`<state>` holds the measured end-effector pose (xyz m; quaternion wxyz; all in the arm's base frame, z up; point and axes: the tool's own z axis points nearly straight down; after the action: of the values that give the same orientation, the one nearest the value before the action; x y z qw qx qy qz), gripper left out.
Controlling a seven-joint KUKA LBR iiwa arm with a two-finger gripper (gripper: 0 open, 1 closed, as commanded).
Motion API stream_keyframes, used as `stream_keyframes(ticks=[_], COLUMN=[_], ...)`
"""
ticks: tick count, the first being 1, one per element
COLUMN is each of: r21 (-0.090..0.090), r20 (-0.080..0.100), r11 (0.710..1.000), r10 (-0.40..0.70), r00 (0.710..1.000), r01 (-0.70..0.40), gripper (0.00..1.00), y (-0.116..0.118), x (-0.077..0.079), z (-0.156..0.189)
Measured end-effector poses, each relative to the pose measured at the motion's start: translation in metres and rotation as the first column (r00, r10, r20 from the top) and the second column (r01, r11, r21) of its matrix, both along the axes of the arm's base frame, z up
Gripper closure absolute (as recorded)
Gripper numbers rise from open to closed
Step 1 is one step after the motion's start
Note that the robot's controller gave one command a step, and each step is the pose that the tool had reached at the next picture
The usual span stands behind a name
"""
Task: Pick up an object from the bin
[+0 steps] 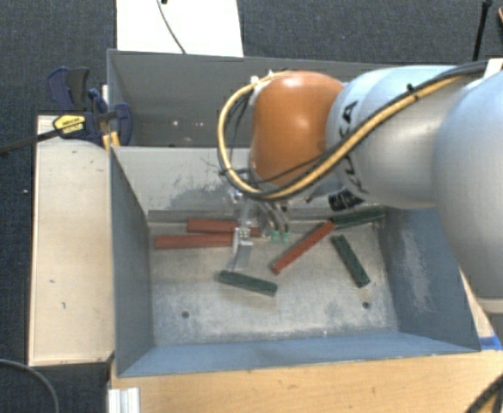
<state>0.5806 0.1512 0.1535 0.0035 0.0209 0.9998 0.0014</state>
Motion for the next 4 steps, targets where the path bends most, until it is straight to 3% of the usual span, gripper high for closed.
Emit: stream_keyframes(ticks=[1, 2, 3, 4], r21=[-0.002, 0.001, -0.003, -0.001], r20=[-0.008, -0.004, -0.010, -0.002], r11=[1.000, 0.999, 1.000, 0.992], r10=[0.007, -0.032, 0.009, 0.127], r00=[1.000, 0.999, 1.000, 0.992], r01=[-0.007, 0.032, -0.009, -0.127], gripper=[0.00, 0.00, 0.00, 1.00], y=[0.022, 0.061, 0.086, 0.091], x=[0.002, 0.008, 0.010, 0.013], z=[-0.007, -0.014, -0.087, -0.083])
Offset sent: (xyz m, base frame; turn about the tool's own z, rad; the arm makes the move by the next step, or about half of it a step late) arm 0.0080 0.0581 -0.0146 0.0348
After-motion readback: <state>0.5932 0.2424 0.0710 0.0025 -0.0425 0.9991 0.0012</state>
